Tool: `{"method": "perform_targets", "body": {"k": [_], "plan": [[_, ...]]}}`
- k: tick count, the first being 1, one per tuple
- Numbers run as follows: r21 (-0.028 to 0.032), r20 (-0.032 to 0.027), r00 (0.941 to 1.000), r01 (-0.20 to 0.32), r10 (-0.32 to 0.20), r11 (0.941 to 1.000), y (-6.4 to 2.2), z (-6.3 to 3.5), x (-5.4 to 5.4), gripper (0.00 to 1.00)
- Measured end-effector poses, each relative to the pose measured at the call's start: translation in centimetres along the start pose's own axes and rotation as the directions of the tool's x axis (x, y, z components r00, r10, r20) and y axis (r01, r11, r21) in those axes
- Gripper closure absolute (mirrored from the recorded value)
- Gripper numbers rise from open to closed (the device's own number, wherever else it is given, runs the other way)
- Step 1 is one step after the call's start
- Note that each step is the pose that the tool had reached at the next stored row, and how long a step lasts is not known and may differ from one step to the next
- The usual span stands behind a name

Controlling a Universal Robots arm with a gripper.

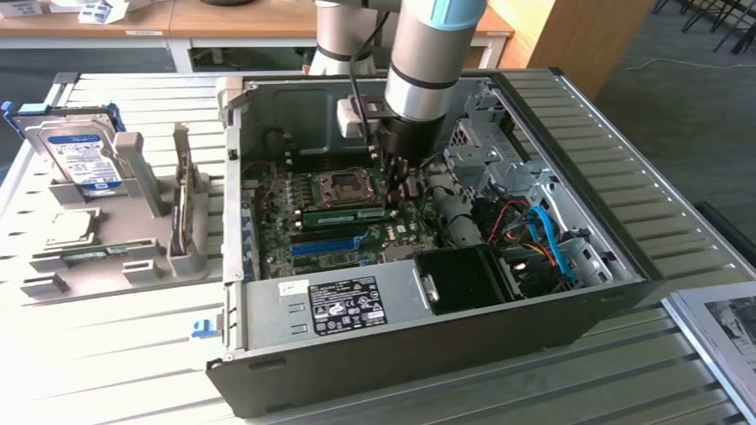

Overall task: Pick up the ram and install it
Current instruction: 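Press down the ram until it locks into place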

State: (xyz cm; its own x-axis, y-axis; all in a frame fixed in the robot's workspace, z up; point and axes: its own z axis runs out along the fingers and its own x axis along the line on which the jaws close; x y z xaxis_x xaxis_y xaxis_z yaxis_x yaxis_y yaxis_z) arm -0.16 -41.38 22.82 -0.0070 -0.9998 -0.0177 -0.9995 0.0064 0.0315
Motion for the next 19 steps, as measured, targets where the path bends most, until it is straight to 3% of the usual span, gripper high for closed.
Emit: {"method": "perform_targets", "body": {"k": [15,19], "plan": [[-0.0012,-0.0002,1.0,0.0,0.0,1.0,0.07,-2.5,0.0,0.9],[-0.0011,0.0,1.0,0.0,0.0,1.0,0.07,-2.58,0.0,0.9]]}}
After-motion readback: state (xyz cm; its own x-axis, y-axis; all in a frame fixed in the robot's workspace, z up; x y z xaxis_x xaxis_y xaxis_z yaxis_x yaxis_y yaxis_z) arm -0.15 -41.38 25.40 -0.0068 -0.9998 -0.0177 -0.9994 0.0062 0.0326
